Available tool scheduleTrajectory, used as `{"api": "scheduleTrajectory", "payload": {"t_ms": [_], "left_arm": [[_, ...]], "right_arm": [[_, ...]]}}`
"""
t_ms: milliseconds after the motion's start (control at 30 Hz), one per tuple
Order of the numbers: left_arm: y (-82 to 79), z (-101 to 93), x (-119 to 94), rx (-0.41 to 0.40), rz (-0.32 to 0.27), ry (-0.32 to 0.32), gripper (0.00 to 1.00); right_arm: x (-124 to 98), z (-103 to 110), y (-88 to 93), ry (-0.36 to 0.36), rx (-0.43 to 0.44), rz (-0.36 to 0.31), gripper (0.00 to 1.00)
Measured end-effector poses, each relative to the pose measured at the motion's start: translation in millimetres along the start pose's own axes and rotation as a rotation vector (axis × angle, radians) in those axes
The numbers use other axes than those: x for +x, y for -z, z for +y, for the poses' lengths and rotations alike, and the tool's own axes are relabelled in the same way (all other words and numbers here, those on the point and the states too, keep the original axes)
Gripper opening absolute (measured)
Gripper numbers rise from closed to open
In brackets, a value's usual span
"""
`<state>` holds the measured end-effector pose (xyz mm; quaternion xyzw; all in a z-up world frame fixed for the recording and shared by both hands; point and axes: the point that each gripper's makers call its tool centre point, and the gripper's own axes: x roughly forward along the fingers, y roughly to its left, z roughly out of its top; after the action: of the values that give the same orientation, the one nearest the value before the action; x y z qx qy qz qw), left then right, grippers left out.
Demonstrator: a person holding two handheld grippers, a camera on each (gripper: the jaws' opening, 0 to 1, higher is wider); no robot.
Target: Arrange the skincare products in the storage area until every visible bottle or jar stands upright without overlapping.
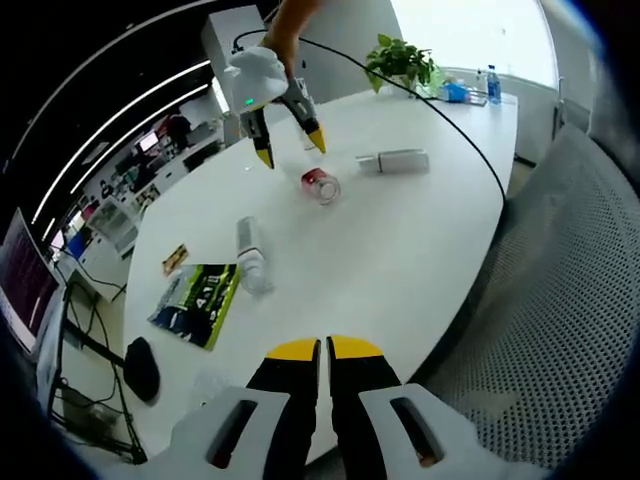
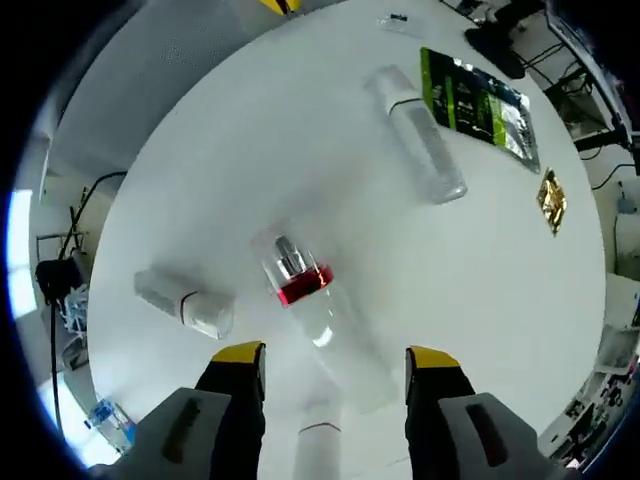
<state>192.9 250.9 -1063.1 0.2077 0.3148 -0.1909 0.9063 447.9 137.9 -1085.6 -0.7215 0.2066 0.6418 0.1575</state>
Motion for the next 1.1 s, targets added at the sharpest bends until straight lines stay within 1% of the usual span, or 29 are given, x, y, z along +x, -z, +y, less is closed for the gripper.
{"api": "scheduleTrajectory", "payload": {"t_ms": [100,167,233,300,433,467,500,600,667,700,800,900,1000,1100], "left_arm": [[0.5,-0.3,0,-0.001,0.002,0.001,0.00],[0.1,-0.4,0,-0.002,0.000,0.001,0.00],[0.6,-1.2,0,-0.002,0.003,0.005,0.00],[0.8,-1.4,1,0.000,0.004,0.007,0.00],[1.5,-3.2,1,0.003,0.007,0.015,0.00],[1.8,-3.9,1,0.004,0.009,0.018,0.00],[2.1,-4.7,1,0.006,0.011,0.023,0.00],[1.8,-4.6,1,0.007,0.008,0.022,0.00],[2.6,-4.9,2,0.006,0.010,0.024,0.00],[3.1,-5.4,2,0.005,0.013,0.028,0.00],[2.7,-6.0,2,0.006,0.010,0.031,0.00],[3.2,-6.3,2,0.006,0.012,0.032,0.00],[3.4,-6.6,2,0.005,0.013,0.035,0.00],[4.3,-6.7,3,0.006,0.018,0.036,0.00]], "right_arm": [[7,0,-2.8,0.016,-0.025,0.001,0.51],[11,-1,-6.6,0.041,-0.075,-0.004,0.48],[16,1,-4.7,0.040,-0.104,0.025,0.45],[19,1,-7.5,0.047,-0.137,0.021,0.44],[25,6,-13.1,0.019,-0.158,0.013,0.40],[26,6,-13.8,0.018,-0.169,0.014,0.38],[29,6,-13.7,0.010,-0.161,0.017,0.35],[33,2,-15.9,0.029,-0.161,0.011,0.29],[34,2,-17.3,0.031,-0.159,0.019,0.29],[33,1,-16.9,0.037,-0.172,0.032,0.29],[32,0,-16.4,0.034,-0.157,0.037,0.28],[32,0,-16.3,0.041,-0.138,0.021,0.28],[32,1,-15.0,0.045,-0.137,0.016,0.25],[32,3,-11.2,0.060,-0.013,-0.006,0.21]]}}
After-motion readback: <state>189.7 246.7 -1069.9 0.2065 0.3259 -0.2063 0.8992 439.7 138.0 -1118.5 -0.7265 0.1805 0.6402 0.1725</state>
